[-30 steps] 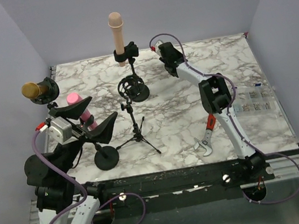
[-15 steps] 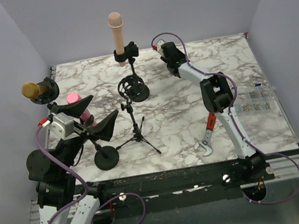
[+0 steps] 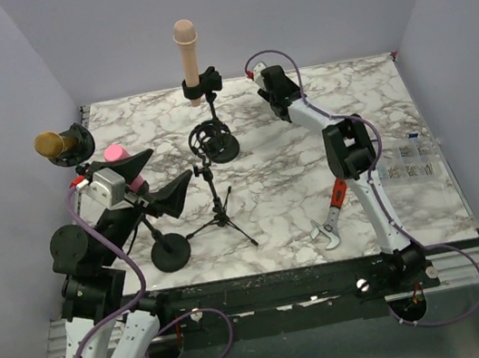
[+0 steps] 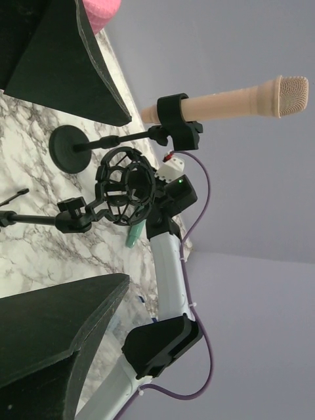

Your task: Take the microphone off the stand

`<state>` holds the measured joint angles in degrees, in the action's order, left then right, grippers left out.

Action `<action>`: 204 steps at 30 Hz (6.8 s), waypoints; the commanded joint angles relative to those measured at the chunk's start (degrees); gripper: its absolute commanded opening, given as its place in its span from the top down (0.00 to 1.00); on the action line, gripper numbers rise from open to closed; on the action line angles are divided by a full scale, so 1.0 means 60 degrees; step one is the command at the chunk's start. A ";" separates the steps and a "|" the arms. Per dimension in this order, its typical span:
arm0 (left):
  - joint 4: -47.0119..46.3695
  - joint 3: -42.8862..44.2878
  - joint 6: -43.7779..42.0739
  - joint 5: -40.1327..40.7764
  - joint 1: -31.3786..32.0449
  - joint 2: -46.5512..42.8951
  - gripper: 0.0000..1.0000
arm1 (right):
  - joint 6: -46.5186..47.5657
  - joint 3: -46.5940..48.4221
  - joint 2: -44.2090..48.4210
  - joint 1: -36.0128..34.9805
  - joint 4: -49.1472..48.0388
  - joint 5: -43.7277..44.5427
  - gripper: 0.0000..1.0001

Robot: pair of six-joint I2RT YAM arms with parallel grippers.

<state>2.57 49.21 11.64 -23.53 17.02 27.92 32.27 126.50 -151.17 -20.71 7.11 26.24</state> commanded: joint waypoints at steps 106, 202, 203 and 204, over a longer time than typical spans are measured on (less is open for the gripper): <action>0.0286 0.0294 0.0104 -0.0517 0.0941 0.0120 0.01 | -1.9366 -1.5308 0.7830 -0.5436 -1.0998 -0.6318 0.99; 0.0278 0.0310 0.0141 -0.0558 0.1148 0.0196 0.01 | -0.7320 -1.5045 1.2078 -0.3284 -0.3699 -0.5493 0.25; 0.0282 0.0319 0.0153 -0.0583 0.1148 0.0202 0.02 | -0.7218 -1.5087 1.1930 -0.3279 -0.3831 -0.5466 0.25; 0.0268 0.0311 0.0173 -0.0590 0.1161 0.0191 0.01 | -0.7136 -1.5102 1.1770 -0.3286 -0.3980 -0.5549 0.24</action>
<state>4.08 49.52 12.64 -25.76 23.70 29.65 -17.50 37.39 -77.38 -40.16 -13.26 -8.80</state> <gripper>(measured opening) 0.981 0.756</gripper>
